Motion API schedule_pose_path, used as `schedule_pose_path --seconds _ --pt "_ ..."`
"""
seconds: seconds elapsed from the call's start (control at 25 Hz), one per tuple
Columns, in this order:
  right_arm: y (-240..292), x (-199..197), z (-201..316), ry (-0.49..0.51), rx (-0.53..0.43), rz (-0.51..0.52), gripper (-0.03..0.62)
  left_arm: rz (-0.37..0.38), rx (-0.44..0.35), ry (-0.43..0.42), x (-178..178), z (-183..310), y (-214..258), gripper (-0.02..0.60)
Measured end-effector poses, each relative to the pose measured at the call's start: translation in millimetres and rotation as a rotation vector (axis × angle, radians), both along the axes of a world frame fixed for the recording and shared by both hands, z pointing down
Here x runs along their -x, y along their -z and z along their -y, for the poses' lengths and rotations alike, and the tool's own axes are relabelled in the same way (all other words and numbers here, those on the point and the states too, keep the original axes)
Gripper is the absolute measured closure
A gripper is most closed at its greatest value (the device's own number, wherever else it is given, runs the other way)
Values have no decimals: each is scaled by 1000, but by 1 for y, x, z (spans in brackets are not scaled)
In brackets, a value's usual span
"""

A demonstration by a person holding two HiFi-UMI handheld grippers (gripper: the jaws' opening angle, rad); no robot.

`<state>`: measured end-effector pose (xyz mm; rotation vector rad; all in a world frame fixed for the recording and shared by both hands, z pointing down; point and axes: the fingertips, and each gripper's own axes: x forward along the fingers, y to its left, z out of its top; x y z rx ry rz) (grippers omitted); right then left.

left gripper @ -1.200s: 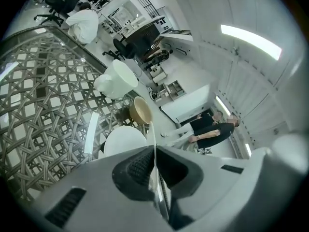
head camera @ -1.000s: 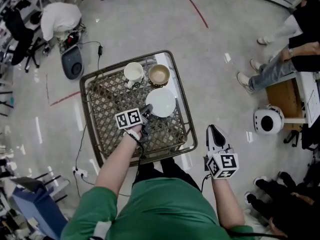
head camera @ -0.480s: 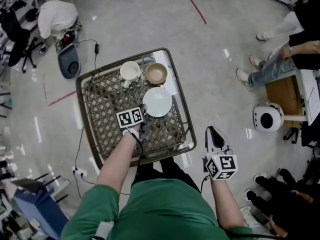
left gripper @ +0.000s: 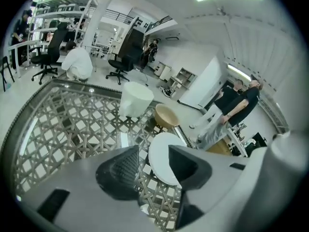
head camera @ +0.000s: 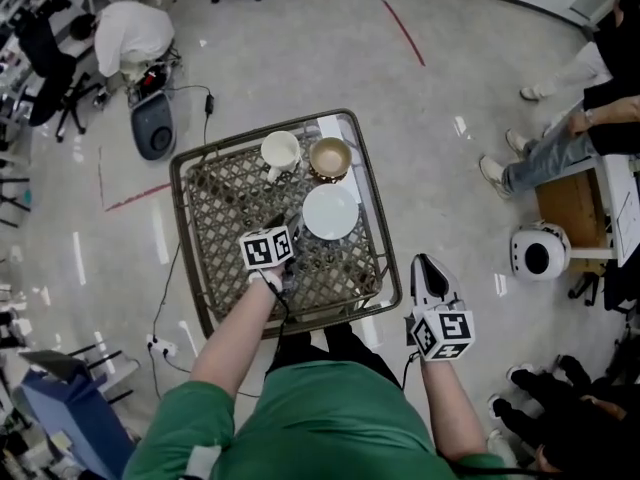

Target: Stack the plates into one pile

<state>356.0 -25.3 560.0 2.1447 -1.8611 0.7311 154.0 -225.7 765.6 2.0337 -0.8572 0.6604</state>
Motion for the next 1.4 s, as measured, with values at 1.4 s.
schedule_pose_path --seconds 1.4 --pt "195 111 68 117 -431 -160 554 -134 -836 -16 139 -29 372 448"
